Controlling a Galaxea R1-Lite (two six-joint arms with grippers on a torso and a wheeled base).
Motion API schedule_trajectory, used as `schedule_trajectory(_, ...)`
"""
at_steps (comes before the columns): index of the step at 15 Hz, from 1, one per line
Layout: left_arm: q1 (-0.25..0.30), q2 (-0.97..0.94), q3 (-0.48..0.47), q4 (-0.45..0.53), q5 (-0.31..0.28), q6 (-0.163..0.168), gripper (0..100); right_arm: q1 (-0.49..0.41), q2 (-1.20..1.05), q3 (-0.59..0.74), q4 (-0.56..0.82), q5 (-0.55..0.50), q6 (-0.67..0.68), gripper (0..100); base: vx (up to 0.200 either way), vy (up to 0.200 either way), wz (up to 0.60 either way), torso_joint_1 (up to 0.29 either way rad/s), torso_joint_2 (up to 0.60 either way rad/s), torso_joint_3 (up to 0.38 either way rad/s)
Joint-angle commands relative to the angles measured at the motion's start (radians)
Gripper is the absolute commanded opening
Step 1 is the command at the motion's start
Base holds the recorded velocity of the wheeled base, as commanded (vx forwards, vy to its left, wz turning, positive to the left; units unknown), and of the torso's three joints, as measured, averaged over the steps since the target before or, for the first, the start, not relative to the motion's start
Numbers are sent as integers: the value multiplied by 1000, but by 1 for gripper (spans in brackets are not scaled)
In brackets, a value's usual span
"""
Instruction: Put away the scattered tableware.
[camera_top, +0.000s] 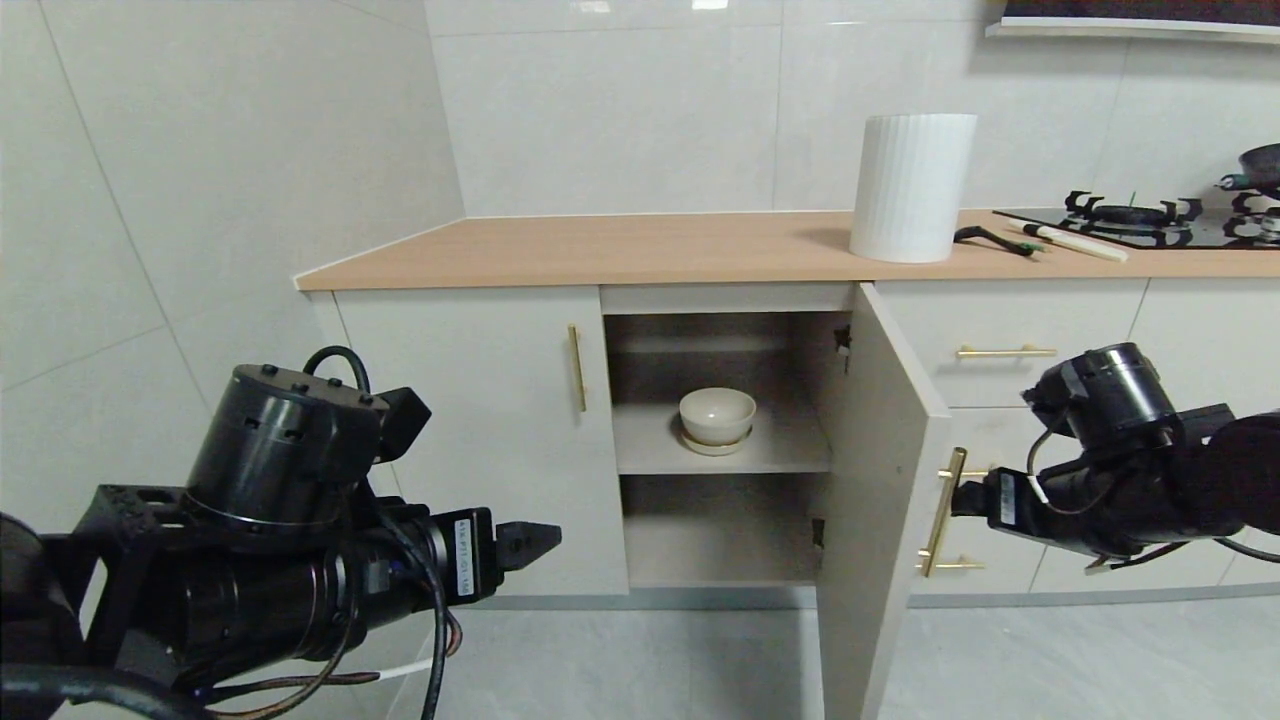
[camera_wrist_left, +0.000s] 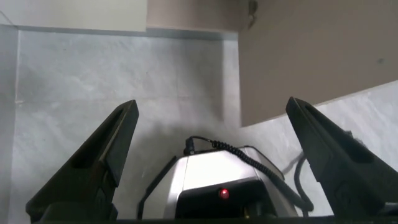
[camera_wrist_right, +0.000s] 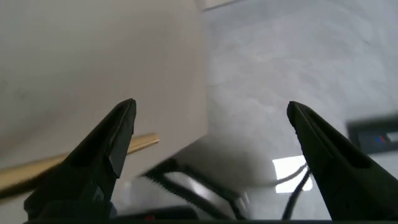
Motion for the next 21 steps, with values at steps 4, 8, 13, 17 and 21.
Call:
schedule_trajectory(4,24,-8,-3,-2,1,16,100,196,188,-213,1,0,-3,100,0,0,0,0,0,0)
schedule_trajectory(8,24,-8,-5,-2,1,14,100,230,308,-354,1,24,0,100,0,0,0,0,0,0)
schedule_trajectory(13,22,3,-8,0,3,14,100,230,385,-415,-77,46,27,100,0,0,0,0,0,0)
schedule_trajectory(17,17,3,-8,1,3,14,100,230,451,-421,-183,43,47,100,0,0,0,0,0,0)
schedule_trajectory(21,17,1,-5,6,4,16,100,230,477,-438,-195,37,80,100,0,0,0,0,0,0)
